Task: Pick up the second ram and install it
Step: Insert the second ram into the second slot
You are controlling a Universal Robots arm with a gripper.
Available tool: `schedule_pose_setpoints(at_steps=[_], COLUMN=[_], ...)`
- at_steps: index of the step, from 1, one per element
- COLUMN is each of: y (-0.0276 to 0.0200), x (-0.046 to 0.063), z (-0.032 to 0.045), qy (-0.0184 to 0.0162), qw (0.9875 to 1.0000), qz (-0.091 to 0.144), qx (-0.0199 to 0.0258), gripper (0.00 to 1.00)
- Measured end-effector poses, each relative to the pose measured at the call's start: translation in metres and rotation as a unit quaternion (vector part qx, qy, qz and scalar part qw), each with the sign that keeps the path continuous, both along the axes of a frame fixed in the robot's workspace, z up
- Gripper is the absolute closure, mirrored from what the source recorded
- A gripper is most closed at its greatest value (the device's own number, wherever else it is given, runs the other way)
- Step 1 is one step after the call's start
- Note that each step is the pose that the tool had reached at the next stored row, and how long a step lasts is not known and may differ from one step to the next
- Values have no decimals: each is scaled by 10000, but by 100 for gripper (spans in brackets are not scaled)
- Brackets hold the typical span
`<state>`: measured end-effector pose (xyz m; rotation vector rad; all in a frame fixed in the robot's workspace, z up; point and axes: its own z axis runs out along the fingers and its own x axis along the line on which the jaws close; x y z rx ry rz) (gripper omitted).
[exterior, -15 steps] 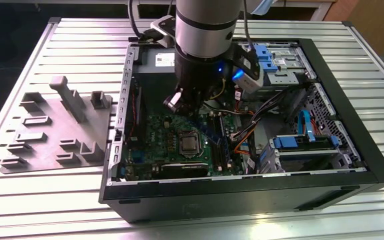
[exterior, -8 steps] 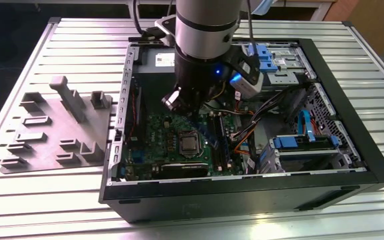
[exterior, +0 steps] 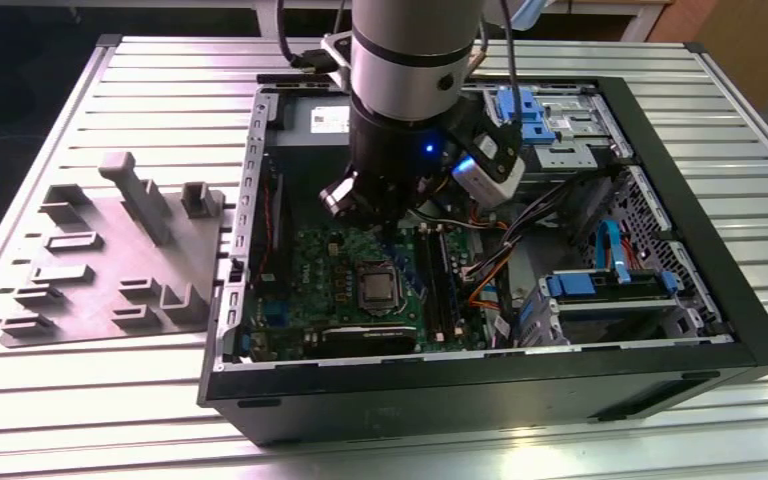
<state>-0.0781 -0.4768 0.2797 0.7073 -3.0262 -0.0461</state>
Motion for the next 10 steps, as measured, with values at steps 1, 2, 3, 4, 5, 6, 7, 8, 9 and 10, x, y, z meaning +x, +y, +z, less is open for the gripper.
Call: schedule_pose_setpoints(at_steps=[1, 2, 3, 4, 5, 6, 7, 8, 9, 10], y=[0, 0, 0, 0, 0, 0, 0, 0, 0, 0], x=[0, 0, 0, 0, 0, 0, 0, 0, 0, 0], z=[-2, -5, -8, -11, -13, -16, -19, -22, -24, -27], qy=[0, 0, 0, 0, 0, 0, 0, 0, 0, 0], qw=[10000, 9998, 9996, 9994, 9990, 9985, 9980, 9974, 9967, 9959], qz=[-90, -179, -270, -359, -450, -539, -634, -724, -813, -906], qx=[0, 0, 0, 0, 0, 0, 0, 0, 0, 0], gripper=[88, 88, 88, 88, 88, 88, 88, 88, 88, 88])
